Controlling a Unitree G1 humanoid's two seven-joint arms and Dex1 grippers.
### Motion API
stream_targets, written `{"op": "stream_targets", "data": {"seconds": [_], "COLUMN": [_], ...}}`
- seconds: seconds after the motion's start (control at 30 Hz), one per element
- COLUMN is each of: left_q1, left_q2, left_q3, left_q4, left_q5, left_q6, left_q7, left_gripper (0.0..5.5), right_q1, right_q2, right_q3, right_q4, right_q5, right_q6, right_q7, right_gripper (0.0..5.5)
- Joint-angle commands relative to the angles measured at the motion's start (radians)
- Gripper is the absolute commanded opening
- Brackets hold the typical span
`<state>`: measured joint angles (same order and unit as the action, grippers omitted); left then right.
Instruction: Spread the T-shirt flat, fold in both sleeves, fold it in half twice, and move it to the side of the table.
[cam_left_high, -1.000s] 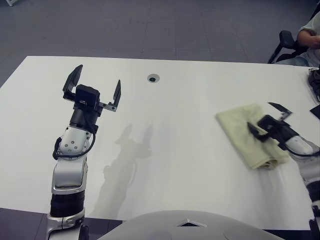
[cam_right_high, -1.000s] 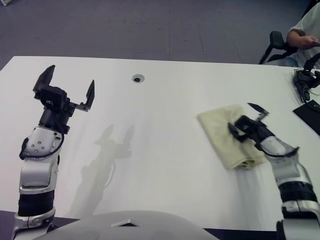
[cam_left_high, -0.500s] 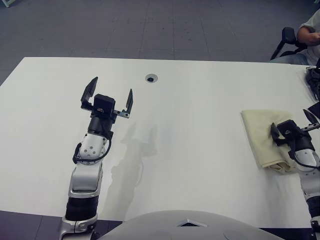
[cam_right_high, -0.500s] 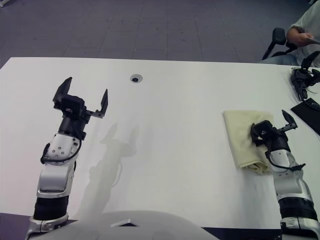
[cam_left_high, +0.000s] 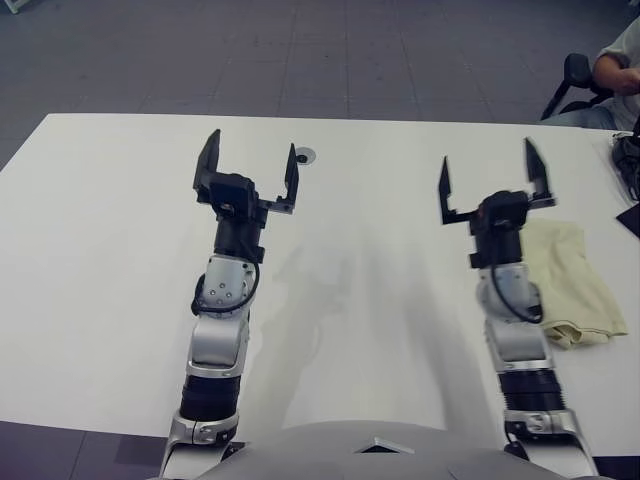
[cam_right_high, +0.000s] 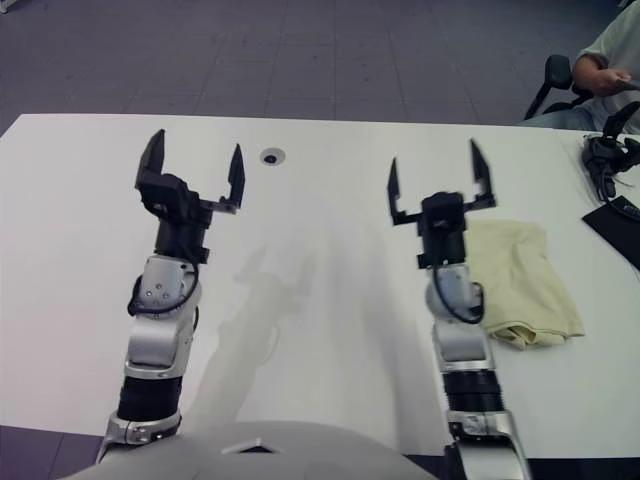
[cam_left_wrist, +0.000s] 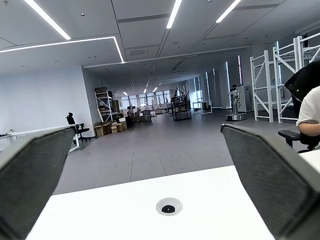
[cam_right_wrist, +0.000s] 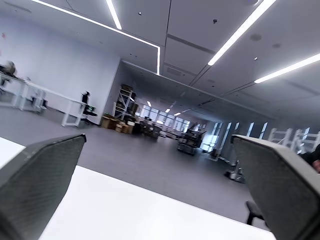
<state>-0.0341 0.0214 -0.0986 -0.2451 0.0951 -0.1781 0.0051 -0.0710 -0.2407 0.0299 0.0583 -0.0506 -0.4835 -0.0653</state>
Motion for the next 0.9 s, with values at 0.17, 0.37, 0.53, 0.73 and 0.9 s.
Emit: {"op": "stream_targets", "data": {"seconds": [0.17,0.37,0.53,0.73,0.9], "left_q1": [0.046,0.075,0.067,0.062,0.066], "left_q2": [-0.004,-0.001,-0.002,-0.003,0.0], "left_q3": [-0.01,-0.027,-0.018,-0.014,-0.009], "left_q4": [0.142,0.184,0.216,0.236,0.234], "left_q5": [0.042,0.054,0.064,0.072,0.072], "left_q6": [-0.17,-0.274,-0.293,-0.297,-0.3], "left_q7": [0.034,0.031,0.039,0.048,0.05], "left_gripper": [5.38,5.38,5.38,5.38,5.38], "right_q1": [-0.001,-0.015,0.0,0.006,0.006], "right_q2": [0.093,0.109,0.124,0.14,0.148], "right_q3": [-0.057,-0.054,-0.038,-0.035,-0.034], "right_q4": [0.19,0.232,0.245,0.238,0.228], "right_q5": [0.013,-0.034,-0.118,-0.105,-0.081], "right_q6": [-0.256,-0.301,-0.285,-0.272,-0.267], "right_q7": [-0.02,-0.022,-0.043,-0.038,-0.025], "right_gripper": [5.4,5.4,5.4,5.4,5.4]}}
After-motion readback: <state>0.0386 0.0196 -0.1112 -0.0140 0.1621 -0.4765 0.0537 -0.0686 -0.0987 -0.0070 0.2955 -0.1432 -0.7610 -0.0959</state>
